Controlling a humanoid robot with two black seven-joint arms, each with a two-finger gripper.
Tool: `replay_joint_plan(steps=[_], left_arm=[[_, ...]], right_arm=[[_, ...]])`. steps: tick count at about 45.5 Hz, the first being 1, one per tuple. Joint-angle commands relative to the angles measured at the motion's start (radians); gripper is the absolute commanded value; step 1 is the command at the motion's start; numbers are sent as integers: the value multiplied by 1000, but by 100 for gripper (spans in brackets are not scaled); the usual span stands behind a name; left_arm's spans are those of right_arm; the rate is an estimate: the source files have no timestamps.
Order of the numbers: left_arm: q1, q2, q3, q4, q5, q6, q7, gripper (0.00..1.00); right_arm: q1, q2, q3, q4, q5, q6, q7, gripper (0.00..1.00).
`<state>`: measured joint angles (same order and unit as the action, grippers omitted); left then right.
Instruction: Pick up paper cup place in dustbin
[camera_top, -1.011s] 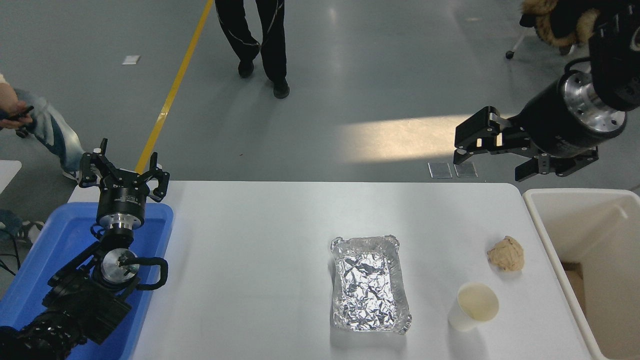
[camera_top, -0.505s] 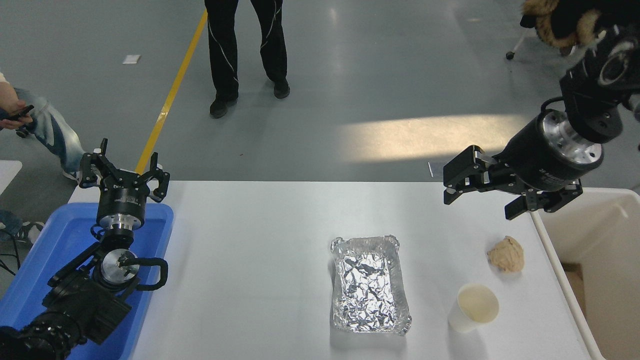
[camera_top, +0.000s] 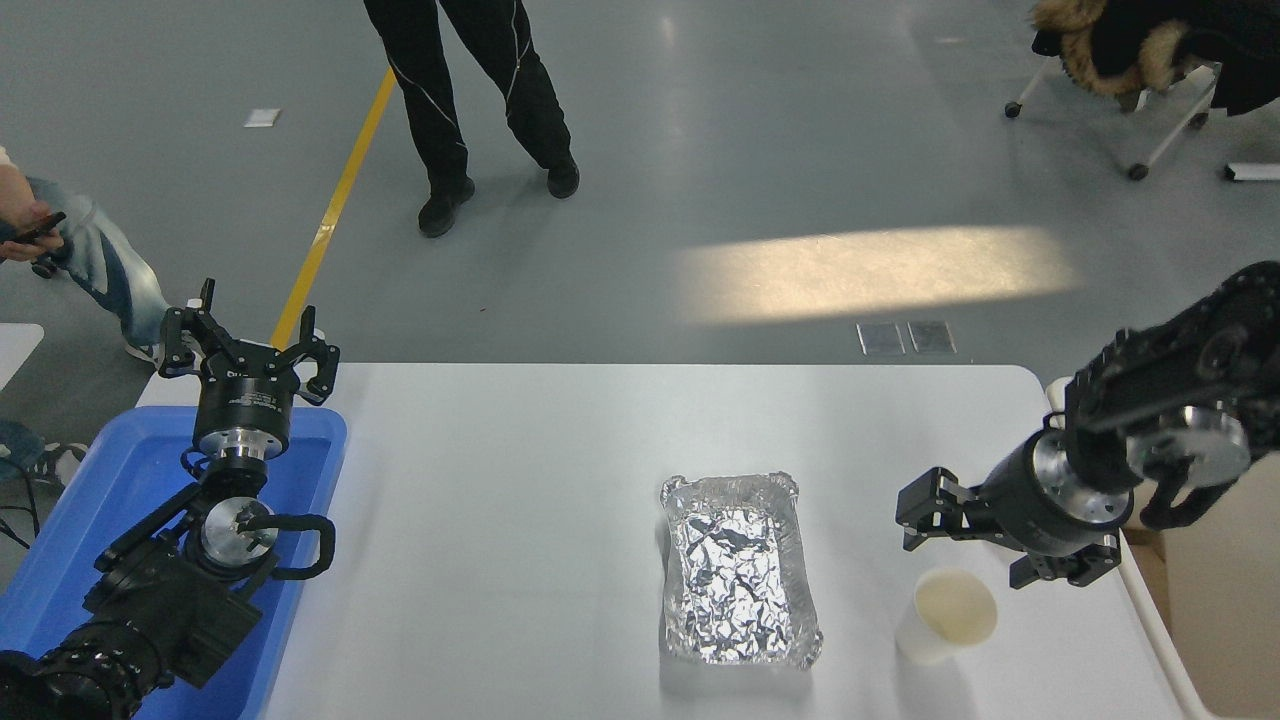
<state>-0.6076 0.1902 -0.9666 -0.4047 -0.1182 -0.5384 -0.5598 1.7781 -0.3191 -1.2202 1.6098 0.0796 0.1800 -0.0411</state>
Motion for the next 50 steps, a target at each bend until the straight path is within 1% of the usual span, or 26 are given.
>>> replay_joint_plan(steps=[1, 11, 25, 32, 36, 37, 38, 39, 41, 42, 43, 50], left_arm=[[0, 0, 0, 0, 0, 0, 0, 99], [0, 0, 0, 1, 0, 0, 0, 99], [0, 0, 0, 0, 0, 0, 0, 99], [0, 0, 0, 0, 0, 0, 0, 99], [0, 0, 0, 0, 0, 0, 0, 99], [0, 0, -1, 1, 0, 0, 0, 99], [0, 0, 0, 0, 0, 0, 0, 99], [0, 0, 0, 1, 0, 0, 0, 99], [0, 0, -1, 0, 0, 0, 0, 99], [0, 0, 0, 0, 0, 0, 0, 99], [0, 0, 0, 0, 0, 0, 0, 99], [0, 0, 0, 0, 0, 0, 0, 99]], right_arm=[[-129, -35, 47, -27, -81, -76, -2, 99], [-204, -41, 47, -88, -132, -117, -3, 99], [-269, -69, 54, -160, -147, -122, -3, 99], [-335, -67, 85, -214, -152, -126, -3, 96], [-356, -69, 88, -231, -152, -126, -3, 83], [-359, -67, 90, -238, -150, -126, -3, 77], [-364, -67, 90, -245, -149, -126, -2, 69], [-368, -67, 90, -246, -147, -126, -2, 55], [-378, -69, 90, -248, -147, -120, -2, 23], [-379, -69, 90, -249, -147, -117, -2, 9], [-381, -69, 90, -249, -147, -117, -2, 0], [-385, -66, 90, -254, -146, -126, 0, 0]])
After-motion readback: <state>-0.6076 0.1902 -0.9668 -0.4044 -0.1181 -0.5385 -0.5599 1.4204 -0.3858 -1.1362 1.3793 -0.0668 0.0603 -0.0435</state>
